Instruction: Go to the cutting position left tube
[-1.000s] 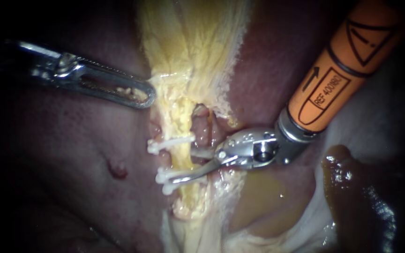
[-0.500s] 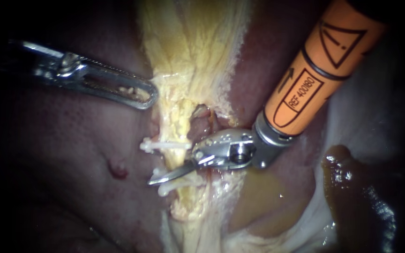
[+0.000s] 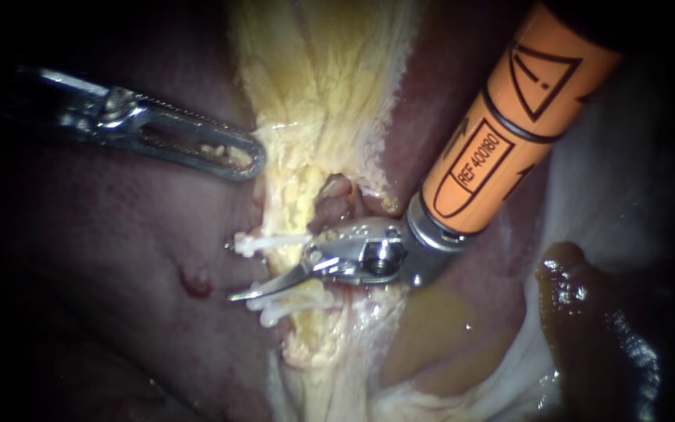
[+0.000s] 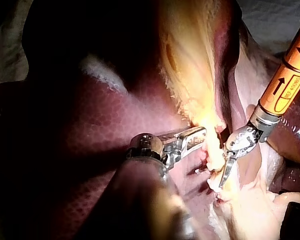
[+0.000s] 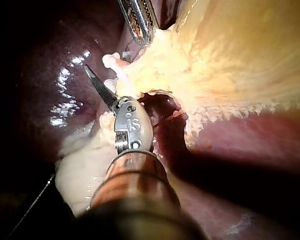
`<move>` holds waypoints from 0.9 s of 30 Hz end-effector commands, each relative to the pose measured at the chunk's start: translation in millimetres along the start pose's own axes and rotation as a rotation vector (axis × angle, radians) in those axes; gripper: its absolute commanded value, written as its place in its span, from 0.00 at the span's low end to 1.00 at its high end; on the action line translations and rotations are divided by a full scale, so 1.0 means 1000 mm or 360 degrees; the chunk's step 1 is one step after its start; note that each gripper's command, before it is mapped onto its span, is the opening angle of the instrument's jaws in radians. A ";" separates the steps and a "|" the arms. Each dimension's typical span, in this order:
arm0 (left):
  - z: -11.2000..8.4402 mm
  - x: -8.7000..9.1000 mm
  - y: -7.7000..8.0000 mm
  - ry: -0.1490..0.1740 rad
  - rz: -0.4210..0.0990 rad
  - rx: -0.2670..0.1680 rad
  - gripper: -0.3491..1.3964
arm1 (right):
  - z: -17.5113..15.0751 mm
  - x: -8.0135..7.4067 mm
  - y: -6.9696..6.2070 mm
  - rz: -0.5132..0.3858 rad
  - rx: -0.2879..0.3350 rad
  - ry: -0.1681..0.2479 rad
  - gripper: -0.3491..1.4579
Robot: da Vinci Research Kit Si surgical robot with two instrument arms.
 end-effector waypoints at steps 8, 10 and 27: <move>0.0000 0.0000 0.0004 0.0001 0.0001 0.0001 0.00 | 0.0005 0.0014 -0.0024 0.0021 0.0109 0.0043 0.99; 0.0000 0.0000 0.0005 0.0001 0.0001 0.0001 0.00 | 0.0006 0.0017 -0.0029 0.0027 0.0123 0.0048 0.99; 0.0000 0.0000 0.0005 0.0001 0.0001 0.0001 0.00 | 0.0007 0.0022 -0.0037 0.0025 0.0142 0.0058 0.99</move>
